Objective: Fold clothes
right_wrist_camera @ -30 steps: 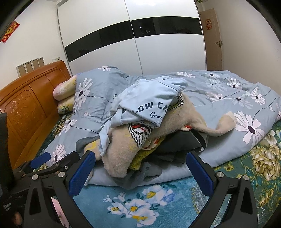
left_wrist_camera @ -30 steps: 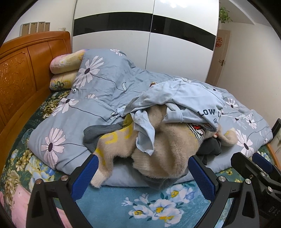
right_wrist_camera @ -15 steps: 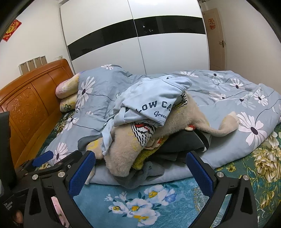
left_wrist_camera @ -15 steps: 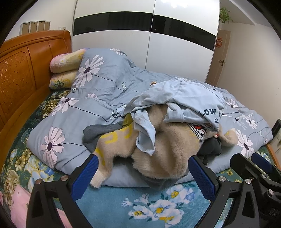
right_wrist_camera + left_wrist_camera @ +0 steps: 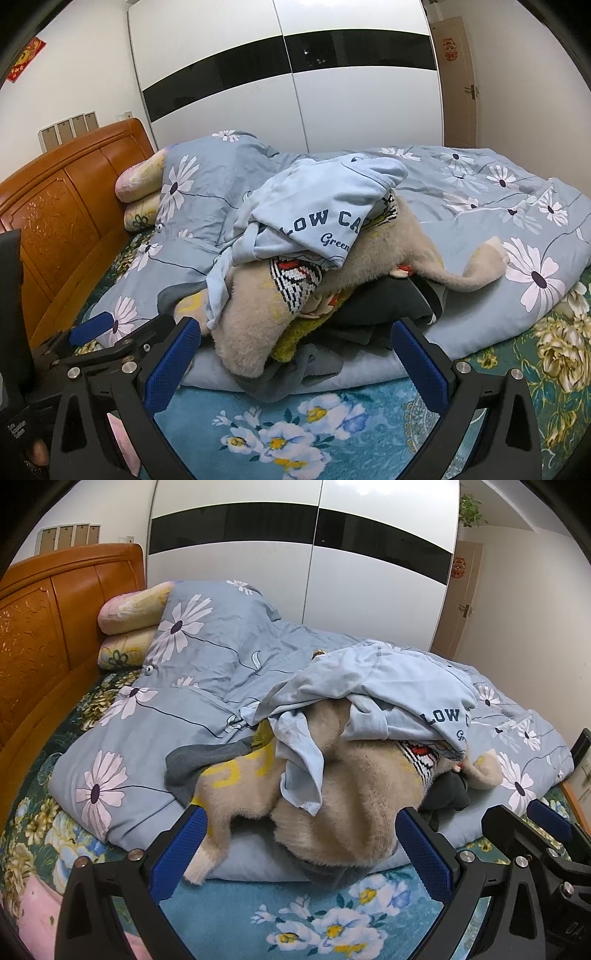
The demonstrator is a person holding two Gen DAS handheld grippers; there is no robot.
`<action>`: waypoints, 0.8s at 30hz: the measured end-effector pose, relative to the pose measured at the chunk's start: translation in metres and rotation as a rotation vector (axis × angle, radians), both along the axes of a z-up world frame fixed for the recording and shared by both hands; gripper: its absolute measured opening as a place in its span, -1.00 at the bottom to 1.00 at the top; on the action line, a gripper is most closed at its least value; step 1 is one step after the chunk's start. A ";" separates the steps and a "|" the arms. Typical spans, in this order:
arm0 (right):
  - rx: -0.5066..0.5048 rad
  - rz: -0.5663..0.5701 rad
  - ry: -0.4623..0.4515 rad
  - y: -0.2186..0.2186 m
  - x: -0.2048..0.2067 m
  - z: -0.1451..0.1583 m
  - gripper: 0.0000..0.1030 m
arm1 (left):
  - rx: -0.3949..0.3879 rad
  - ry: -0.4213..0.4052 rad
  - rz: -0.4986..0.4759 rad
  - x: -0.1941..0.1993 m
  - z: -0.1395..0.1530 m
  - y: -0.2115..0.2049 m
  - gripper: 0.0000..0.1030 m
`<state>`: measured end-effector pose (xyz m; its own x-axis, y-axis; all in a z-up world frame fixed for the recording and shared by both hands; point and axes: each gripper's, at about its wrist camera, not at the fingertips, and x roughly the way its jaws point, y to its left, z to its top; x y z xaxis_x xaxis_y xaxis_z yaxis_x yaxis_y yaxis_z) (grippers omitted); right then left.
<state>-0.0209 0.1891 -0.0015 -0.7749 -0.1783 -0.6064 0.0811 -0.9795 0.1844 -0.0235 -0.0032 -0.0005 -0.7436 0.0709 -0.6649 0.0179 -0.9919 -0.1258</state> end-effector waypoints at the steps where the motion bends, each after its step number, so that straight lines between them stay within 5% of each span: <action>1: 0.003 0.005 -0.003 0.000 -0.003 -0.002 1.00 | 0.003 -0.001 -0.003 -0.002 -0.002 0.000 1.00; 10: 0.145 -0.026 0.024 0.003 -0.073 -0.004 0.99 | 0.050 -0.064 0.012 -0.003 -0.034 -0.021 1.00; 13: 0.261 -0.009 0.009 -0.012 -0.105 -0.008 0.80 | 0.046 -0.077 0.037 0.005 -0.039 -0.032 1.00; 15: 0.311 -0.007 -0.016 -0.017 -0.122 -0.010 0.21 | 0.040 -0.080 0.052 0.012 -0.040 -0.039 1.00; 17: 0.307 -0.015 -0.030 -0.014 -0.131 -0.007 0.07 | 0.031 -0.081 0.067 0.020 -0.040 -0.046 1.00; 20: 0.347 -0.036 -0.010 -0.008 -0.131 0.014 -0.53 | 0.025 -0.073 0.081 0.033 -0.035 -0.055 1.00; 24: 0.386 -0.052 0.054 -0.003 -0.121 0.062 -0.73 | 0.040 -0.061 0.087 0.051 -0.024 -0.062 1.00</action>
